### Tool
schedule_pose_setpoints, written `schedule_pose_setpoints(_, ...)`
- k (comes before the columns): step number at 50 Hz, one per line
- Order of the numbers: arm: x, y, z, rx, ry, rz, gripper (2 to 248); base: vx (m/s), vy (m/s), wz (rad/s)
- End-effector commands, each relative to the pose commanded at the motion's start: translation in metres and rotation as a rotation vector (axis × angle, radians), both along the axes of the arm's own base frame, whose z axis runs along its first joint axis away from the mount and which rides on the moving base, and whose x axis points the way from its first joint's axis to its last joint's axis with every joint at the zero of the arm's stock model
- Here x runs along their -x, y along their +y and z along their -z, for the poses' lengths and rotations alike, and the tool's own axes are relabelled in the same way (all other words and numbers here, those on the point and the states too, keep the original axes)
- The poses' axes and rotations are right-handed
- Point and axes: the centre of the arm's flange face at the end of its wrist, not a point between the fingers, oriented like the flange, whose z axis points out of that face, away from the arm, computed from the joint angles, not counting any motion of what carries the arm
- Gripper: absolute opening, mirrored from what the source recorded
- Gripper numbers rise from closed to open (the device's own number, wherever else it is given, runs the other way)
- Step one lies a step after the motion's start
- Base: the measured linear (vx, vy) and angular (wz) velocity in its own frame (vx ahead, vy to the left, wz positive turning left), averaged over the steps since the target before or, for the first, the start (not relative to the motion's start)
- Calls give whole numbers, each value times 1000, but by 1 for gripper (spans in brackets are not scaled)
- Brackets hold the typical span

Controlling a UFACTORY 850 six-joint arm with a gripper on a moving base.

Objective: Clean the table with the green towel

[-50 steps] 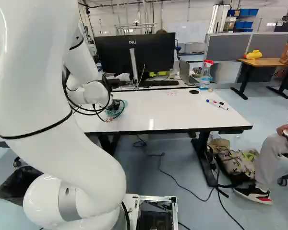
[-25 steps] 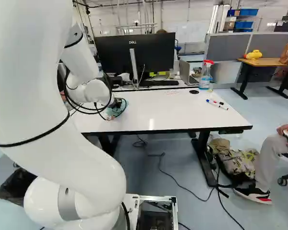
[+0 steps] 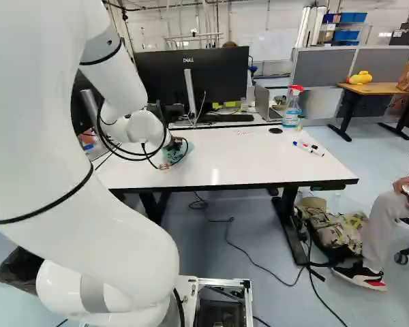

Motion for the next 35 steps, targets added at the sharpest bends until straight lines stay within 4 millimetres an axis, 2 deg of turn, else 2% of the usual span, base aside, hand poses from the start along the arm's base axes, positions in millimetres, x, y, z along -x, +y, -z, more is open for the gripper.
schedule_pose_setpoints(16, 3, -24, 0, 0, 0, 58, 42, 0, 0, 0)
schedule_pose_setpoints(35, 22, -49, 1, 0, -1, 117, 42, 0, 0, 0)
